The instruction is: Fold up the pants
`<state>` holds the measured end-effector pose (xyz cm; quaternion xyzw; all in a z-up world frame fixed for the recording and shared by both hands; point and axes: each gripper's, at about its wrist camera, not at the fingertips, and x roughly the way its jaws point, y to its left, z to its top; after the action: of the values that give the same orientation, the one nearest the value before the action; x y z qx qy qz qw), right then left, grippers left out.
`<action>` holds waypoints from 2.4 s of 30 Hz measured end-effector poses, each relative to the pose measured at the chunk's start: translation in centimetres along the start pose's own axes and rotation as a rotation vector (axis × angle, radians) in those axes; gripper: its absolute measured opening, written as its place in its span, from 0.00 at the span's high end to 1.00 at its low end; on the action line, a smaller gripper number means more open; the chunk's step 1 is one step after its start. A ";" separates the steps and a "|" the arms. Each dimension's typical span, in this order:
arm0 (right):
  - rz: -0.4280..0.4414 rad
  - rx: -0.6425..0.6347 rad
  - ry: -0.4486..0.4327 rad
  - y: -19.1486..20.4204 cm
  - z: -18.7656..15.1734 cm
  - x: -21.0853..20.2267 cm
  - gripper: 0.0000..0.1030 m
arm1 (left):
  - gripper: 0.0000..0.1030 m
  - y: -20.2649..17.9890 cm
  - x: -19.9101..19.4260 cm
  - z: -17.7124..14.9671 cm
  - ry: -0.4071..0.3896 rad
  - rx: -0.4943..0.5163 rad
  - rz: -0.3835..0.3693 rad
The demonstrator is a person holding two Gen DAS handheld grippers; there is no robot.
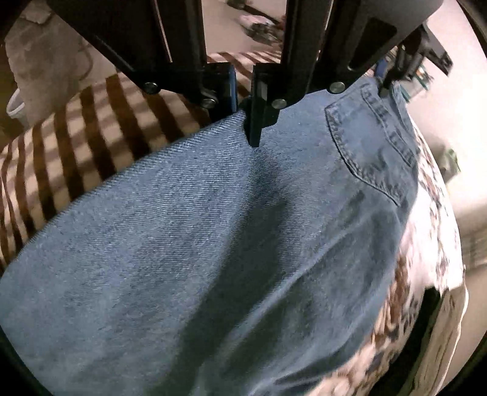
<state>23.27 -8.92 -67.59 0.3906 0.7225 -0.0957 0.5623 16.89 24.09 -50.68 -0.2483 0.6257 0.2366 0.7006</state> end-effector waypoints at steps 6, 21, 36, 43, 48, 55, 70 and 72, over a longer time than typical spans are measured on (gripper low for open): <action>-0.010 -0.047 0.099 1.2 1.6 2.8 0.59 | 0.67 -0.8 1.1 0.4 0.073 0.062 0.026; -0.008 0.010 -0.141 -12.8 7.0 -13.4 0.31 | 0.04 -20.9 -3.0 -11.9 -0.076 0.584 0.069; 0.144 0.471 -0.324 -39.2 18.3 -19.9 0.85 | 0.04 -36.8 2.7 -26.3 0.029 0.805 0.102; 0.143 0.300 -0.210 -42.0 19.1 -21.0 0.64 | 0.04 -38.5 7.5 -29.5 0.125 0.892 0.153; 0.065 0.310 -0.294 -45.5 18.8 -25.1 0.32 | 0.00 -38.6 9.7 -28.0 0.181 0.809 0.140; 0.176 0.430 -0.312 -49.1 22.1 -24.1 0.56 | 0.00 -39.3 10.3 -27.4 0.211 0.763 0.191; -0.007 0.144 -0.315 -43.0 20.5 -28.5 0.26 | 0.00 -37.8 -0.5 -25.6 -0.094 0.683 0.183; -0.043 0.019 -0.355 -38.3 19.0 -30.3 0.24 | 0.00 -36.3 -1.6 -23.9 -0.099 0.663 0.186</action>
<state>13.43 -59.64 -58.87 0.3576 0.6192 -0.1820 0.6750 21.90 -19.10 -49.41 0.0627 0.6538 0.0947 0.7481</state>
